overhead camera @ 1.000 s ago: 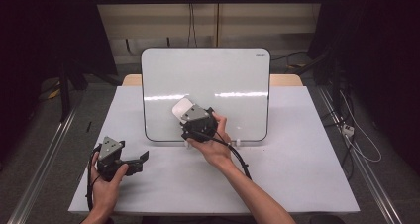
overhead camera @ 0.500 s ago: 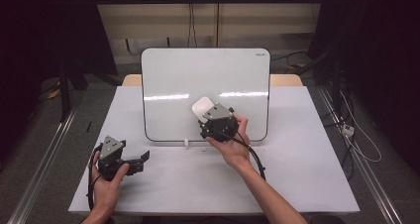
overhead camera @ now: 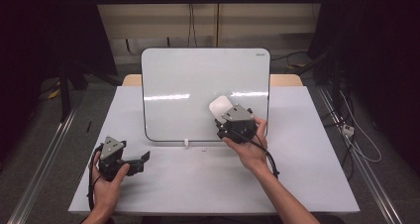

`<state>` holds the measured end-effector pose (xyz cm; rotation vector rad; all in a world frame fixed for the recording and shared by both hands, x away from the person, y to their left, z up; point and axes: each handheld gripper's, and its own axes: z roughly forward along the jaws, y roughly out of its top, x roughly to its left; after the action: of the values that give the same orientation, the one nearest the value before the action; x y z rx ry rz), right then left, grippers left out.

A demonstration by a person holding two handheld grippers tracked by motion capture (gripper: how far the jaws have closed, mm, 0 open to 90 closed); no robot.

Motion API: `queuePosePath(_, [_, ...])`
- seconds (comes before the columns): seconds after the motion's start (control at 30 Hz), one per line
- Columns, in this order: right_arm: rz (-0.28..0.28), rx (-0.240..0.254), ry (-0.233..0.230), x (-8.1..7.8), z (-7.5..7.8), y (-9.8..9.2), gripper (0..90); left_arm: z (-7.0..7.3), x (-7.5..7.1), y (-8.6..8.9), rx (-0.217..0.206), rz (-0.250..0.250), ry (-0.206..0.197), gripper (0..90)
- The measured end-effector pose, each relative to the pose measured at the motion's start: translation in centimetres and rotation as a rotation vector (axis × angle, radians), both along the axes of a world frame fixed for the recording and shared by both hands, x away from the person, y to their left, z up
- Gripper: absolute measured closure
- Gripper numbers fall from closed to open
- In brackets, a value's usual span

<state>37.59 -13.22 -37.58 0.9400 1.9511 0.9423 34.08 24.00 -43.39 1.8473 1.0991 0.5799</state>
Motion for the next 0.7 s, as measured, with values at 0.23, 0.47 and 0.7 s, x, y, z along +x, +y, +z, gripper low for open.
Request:
queuePosePath(0.23, [-0.035, 0.004, 0.003, -0.4, 0.2, -1.6, 32.0, 0.1, 0.1, -0.1, -0.002, -0.007, -0.005, 5.9])
queuePosePath(0.47, [-0.064, 0.021, -0.009, -0.8, 0.2, -3.5, 32.0, 0.1, 0.2, 0.0, -0.001, 0.000, -0.001, 5.9])
queuePosePath(0.7, [-0.113, 0.027, 0.008, -1.2, -0.4, -6.0, 31.9, 0.2, 0.1, 0.0, 0.001, -0.002, -0.006, 5.9])
